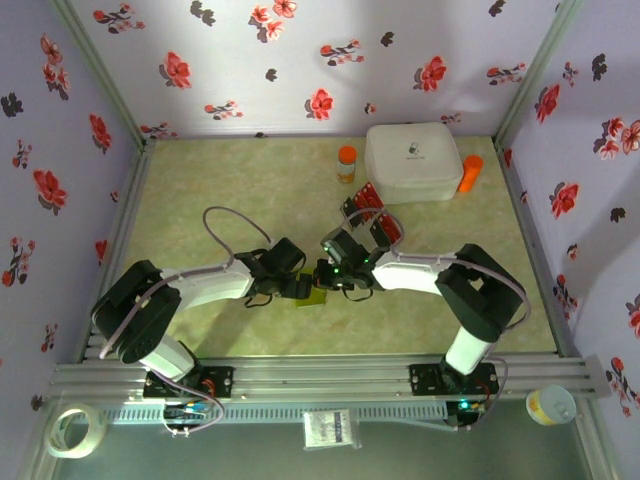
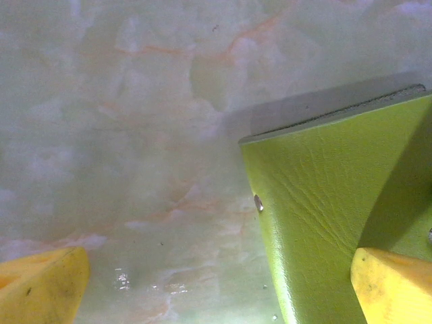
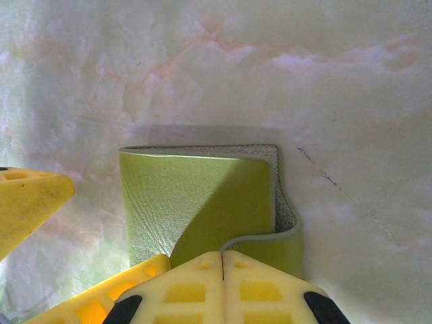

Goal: Put the credit cards into the card holder

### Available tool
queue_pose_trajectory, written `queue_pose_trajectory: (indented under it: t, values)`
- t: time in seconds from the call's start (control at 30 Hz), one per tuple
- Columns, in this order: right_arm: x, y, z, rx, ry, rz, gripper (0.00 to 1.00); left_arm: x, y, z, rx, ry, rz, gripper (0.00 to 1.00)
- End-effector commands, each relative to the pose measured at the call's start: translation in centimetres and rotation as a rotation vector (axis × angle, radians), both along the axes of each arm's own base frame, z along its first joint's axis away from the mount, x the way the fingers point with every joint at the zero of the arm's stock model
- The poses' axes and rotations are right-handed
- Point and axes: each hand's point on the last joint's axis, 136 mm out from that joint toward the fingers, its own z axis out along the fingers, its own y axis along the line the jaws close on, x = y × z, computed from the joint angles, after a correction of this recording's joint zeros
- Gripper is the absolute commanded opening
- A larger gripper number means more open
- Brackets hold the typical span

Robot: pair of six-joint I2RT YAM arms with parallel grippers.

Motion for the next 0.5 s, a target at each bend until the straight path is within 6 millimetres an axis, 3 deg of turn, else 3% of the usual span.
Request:
queue_pose_trajectory:
  t: [0.0,0.47]
  values:
    - [-3.46,-1.50,-3.04,-0.091,0.086,0.051,0.00,-1.08,2.20,-1.45,0.108,0.037,0.005,1.00]
    - [-4.13,-1.90,-3.37,-0.101,0.060,0.080,0.00,-0.78,1.89,-0.94,0.082,0.025,0.023,1.00]
